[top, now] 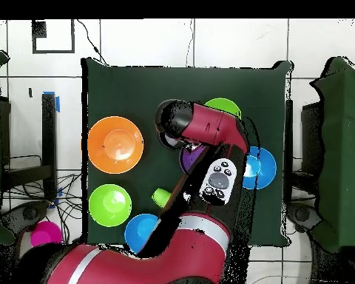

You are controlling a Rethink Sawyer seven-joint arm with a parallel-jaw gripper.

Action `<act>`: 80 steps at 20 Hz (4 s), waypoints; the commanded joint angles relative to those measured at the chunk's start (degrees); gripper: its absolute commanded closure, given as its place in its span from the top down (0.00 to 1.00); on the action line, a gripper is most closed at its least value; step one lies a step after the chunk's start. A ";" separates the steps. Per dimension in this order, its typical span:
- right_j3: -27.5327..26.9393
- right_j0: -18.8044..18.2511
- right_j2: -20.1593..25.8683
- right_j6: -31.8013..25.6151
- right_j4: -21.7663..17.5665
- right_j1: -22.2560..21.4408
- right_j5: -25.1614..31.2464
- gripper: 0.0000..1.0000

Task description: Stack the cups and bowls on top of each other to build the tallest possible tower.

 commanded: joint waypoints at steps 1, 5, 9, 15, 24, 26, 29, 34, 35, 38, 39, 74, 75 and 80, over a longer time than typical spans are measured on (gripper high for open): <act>1.77 1.76 7.68 8.96 1.90 5.43 -5.98 0.00; 1.36 1.59 7.12 8.49 1.49 5.76 -5.06 0.00; 0.84 1.65 6.11 8.71 1.13 5.67 -2.27 0.00; 1.21 2.37 4.34 11.08 1.63 5.51 4.21 0.00; 1.47 3.00 2.14 11.63 1.38 5.93 6.55 0.00; 1.89 3.24 1.76 12.04 1.54 6.16 6.30 0.00; 2.66 3.60 1.14 12.50 1.65 6.50 5.54 0.00; 4.03 3.63 0.77 11.89 1.61 7.12 3.21 0.00; 4.06 3.53 0.75 11.67 1.57 7.27 2.86 0.00; 4.13 3.41 0.44 11.34 1.35 7.58 2.19 0.00; 4.02 3.41 0.34 11.38 1.37 7.69 2.13 0.00; 5.11 0.88 2.26 7.63 2.14 10.12 -1.57 0.00; 5.15 0.84 2.38 7.61 2.22 10.15 -1.77 0.00; 4.86 0.48 3.14 6.52 2.26 10.03 -2.50 0.00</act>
